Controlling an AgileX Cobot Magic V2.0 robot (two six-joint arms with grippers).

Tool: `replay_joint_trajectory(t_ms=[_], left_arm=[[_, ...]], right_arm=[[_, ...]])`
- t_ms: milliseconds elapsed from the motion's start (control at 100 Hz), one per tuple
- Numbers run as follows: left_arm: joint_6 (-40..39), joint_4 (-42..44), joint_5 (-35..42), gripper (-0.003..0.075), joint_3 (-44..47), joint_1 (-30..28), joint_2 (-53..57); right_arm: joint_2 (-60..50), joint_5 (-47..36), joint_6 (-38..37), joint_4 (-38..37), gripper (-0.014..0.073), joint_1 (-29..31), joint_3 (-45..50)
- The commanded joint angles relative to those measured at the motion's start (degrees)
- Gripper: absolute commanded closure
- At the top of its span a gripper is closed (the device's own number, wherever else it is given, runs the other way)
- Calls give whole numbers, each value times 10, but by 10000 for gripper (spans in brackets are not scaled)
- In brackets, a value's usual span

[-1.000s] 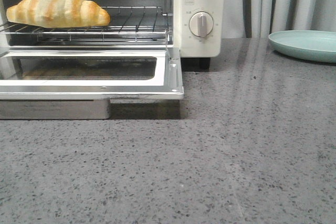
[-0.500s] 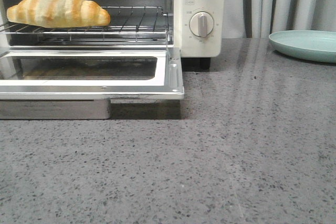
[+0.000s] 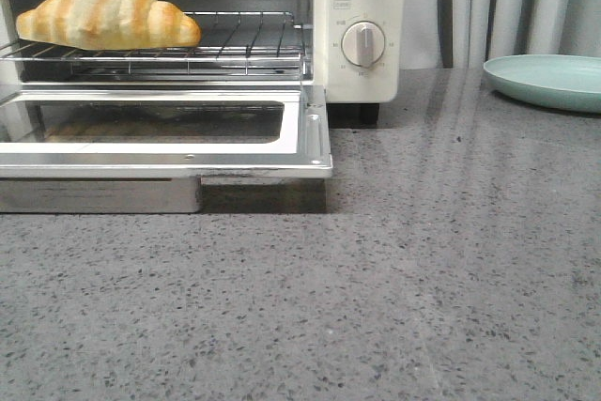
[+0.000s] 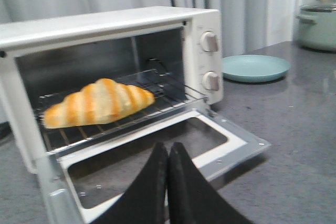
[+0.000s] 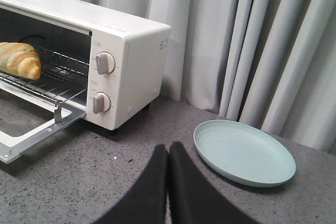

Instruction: Put bread in oven

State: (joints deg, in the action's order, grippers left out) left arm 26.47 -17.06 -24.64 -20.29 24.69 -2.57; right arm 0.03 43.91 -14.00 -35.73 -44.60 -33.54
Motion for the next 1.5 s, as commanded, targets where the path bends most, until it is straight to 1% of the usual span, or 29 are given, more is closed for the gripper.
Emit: replay_joint_trajectory(t_ms=[0, 130, 250, 340, 450, 700, 770, 840, 1490], left_arm=[[-6, 36, 73, 741, 5, -33, -1], [-6, 45, 134, 741, 68, -116, 9], [-14, 32, 167, 741, 122, -182, 25], [-40, 31, 167, 741, 149, -214, 44], [-57, 32, 161, 741, 172, -233, 45], [-138, 45, 135, 741, 216, -237, 45], [-160, 45, 97, 741, 216, -237, 45], [-162, 45, 67, 741, 216, -237, 45], [-162, 41, 67, 741, 216, -237, 45]], right_arm=[[10, -35, -1, -15, 642, 5, -11], [10, -35, -1, -15, 642, 5, -11], [10, -35, -1, -15, 642, 5, -11], [10, -35, -1, -15, 642, 5, -11], [10, -35, -1, -15, 642, 5, -11], [10, -35, -1, -15, 642, 5, -11], [10, -35, -1, -15, 642, 5, -11], [10, -35, -1, -15, 642, 5, -11], [10, -35, -1, -15, 642, 5, -11]])
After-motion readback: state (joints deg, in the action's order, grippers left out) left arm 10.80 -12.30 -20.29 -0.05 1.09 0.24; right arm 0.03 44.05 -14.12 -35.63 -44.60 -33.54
